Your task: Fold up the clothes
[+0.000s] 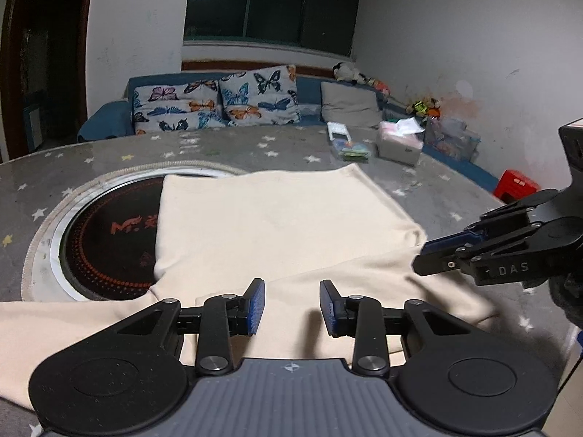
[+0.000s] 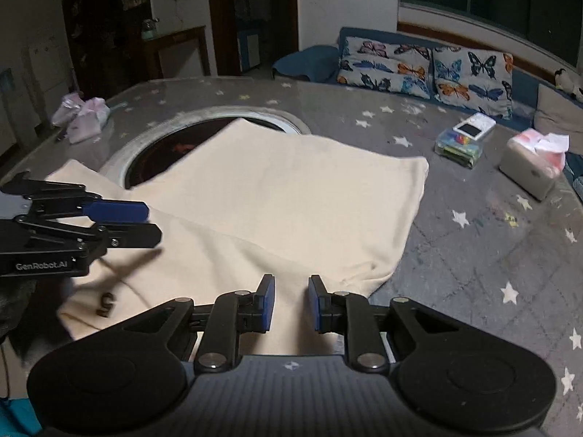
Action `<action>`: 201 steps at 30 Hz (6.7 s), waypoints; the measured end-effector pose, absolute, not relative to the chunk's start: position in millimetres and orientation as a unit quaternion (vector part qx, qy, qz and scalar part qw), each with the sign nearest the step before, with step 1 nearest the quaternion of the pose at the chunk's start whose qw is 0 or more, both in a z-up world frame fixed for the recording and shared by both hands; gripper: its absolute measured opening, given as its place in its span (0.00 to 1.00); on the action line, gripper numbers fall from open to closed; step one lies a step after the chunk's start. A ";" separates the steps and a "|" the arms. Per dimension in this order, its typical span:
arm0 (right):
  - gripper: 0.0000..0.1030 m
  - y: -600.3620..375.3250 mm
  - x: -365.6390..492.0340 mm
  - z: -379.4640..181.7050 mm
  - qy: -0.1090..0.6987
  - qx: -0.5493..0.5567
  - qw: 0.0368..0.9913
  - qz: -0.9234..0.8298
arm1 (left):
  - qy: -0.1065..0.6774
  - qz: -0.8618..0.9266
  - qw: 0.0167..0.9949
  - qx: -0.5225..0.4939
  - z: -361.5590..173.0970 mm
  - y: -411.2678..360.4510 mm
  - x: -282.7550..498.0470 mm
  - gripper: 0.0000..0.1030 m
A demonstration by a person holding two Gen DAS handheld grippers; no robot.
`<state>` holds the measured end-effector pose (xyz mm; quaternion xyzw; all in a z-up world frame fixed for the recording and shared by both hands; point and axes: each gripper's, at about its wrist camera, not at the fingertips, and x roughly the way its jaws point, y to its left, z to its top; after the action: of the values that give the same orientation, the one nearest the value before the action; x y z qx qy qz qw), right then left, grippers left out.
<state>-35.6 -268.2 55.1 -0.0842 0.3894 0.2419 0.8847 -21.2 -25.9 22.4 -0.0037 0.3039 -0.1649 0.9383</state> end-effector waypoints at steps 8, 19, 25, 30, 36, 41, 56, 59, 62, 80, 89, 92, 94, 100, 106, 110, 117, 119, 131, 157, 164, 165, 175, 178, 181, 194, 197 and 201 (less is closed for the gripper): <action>0.17 -273.8 -36.8 57.6 0.391 -0.081 0.885 0.241 | 0.313 -0.133 0.940 -0.022 16.4 -2.4 -21.1 0.32; 0.20 -238.7 -31.0 50.2 0.391 -0.103 0.875 0.266 | 0.305 -0.070 0.948 -0.049 24.7 41.3 -41.6 0.33; 0.20 -211.4 -45.4 65.6 0.366 -0.130 0.868 0.309 | 0.304 0.005 0.950 -0.074 26.5 86.0 -48.7 0.33; 0.20 -176.0 -57.1 67.5 0.355 -0.154 0.849 0.361 | 0.301 0.063 0.947 -0.095 27.0 116.6 -58.9 0.35; 0.20 -138.7 -68.3 64.3 0.342 -0.167 0.833 0.402 | 0.294 0.130 0.941 -0.108 26.5 143.0 -68.3 0.42; 0.20 -121.0 -77.2 49.7 0.345 -0.193 0.821 0.412 | 0.294 0.171 0.932 -0.128 22.8 161.2 -72.7 0.43; 0.20 -136.5 -81.6 70.3 0.331 -0.176 0.835 0.403 | 0.288 0.222 0.915 -0.172 13.0 191.1 -61.5 0.32; 0.20 -145.3 -81.5 75.8 0.326 -0.168 0.842 0.394 | 0.286 0.225 0.912 -0.189 13.8 194.6 -59.3 0.11; 0.20 -159.2 -80.8 80.5 0.324 -0.155 0.853 0.379 | 0.265 0.207 0.919 -0.205 27.1 189.6 -60.3 0.07; 0.20 -281.0 -78.0 85.4 0.315 -0.044 0.914 0.252 | 0.191 -0.128 0.961 -0.150 126.3 -1.3 -46.8 0.06; 0.20 -317.5 -82.0 69.6 0.334 -0.007 0.918 0.215 | 0.246 -0.237 0.932 -0.123 88.8 -79.3 -44.4 0.07; 0.20 -322.5 -81.4 69.0 0.334 0.001 0.919 0.207 | 0.271 -0.255 0.922 -0.113 74.9 -93.9 -47.2 0.09; 0.20 -323.7 -82.7 69.8 0.333 0.003 0.920 0.204 | 0.286 -0.263 0.916 -0.104 67.0 -98.7 -49.4 0.18; 0.20 -321.6 -78.2 69.8 0.337 0.014 0.918 0.210 | 0.293 -0.250 0.919 -0.080 55.2 -76.6 -56.6 0.38; 0.20 -303.5 -75.0 59.7 0.356 0.007 0.904 0.236 | 0.302 -0.171 0.936 -0.062 47.0 -20.4 -70.9 0.40; 0.21 -291.7 -69.0 51.3 0.370 0.005 0.896 0.245 | 0.310 -0.106 0.943 -0.052 38.5 21.9 -83.4 0.42; 0.18 -277.9 -66.0 43.1 0.390 -0.003 0.886 0.249 | 0.323 -0.068 0.943 -0.044 27.0 52.9 -100.1 0.45; 0.10 -275.3 -66.6 45.5 0.388 -0.008 0.888 0.247 | 0.328 -0.069 0.941 -0.046 23.8 52.7 -98.4 0.45; 0.06 -261.8 -71.7 106.8 0.306 -0.060 0.916 0.253 | 0.311 -0.084 0.947 -0.016 17.0 38.2 -95.2 0.23; 0.13 -275.5 -47.0 72.8 0.338 -0.045 0.912 0.229 | 0.295 -0.124 0.947 0.004 57.2 35.2 -66.0 0.05; 0.13 -264.0 -33.6 55.6 0.348 -0.056 0.905 0.237 | 0.314 -0.155 0.937 0.013 38.7 1.8 -12.1 0.06; 0.13 -263.7 -32.8 52.9 0.352 -0.060 0.904 0.236 | 0.322 -0.152 0.934 0.015 33.7 0.0 -6.5 0.06; 0.14 -266.6 -60.1 64.3 0.350 -0.089 0.894 0.265 | 0.324 -0.160 0.932 0.032 30.2 -4.2 -5.9 0.12; 0.14 -264.7 -70.4 56.9 0.362 -0.100 0.885 0.274 | 0.331 -0.162 0.929 0.040 25.0 -6.6 -9.2 0.13; 0.14 -266.8 -76.2 48.4 0.366 -0.101 0.884 0.273 | 0.330 -0.163 0.929 0.047 23.5 -6.8 -14.6 0.18; 0.26 -260.5 -89.1 52.8 0.348 -0.111 0.892 0.265 | 0.323 -0.151 0.932 0.069 25.1 -2.1 -42.9 0.40; 0.28 -260.0 -94.6 55.2 0.345 -0.119 0.893 0.265 | 0.321 -0.152 0.932 0.074 27.5 2.7 -53.9 0.43; 0.34 -262.1 -103.7 57.9 0.344 -0.125 0.892 0.264 | 0.315 -0.172 0.928 0.100 28.8 6.3 -81.3 0.47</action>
<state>-103.7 -262.1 57.9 -0.1255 0.3443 0.2635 0.8923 -81.3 6.3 28.8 0.1004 0.3146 -0.1717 0.9281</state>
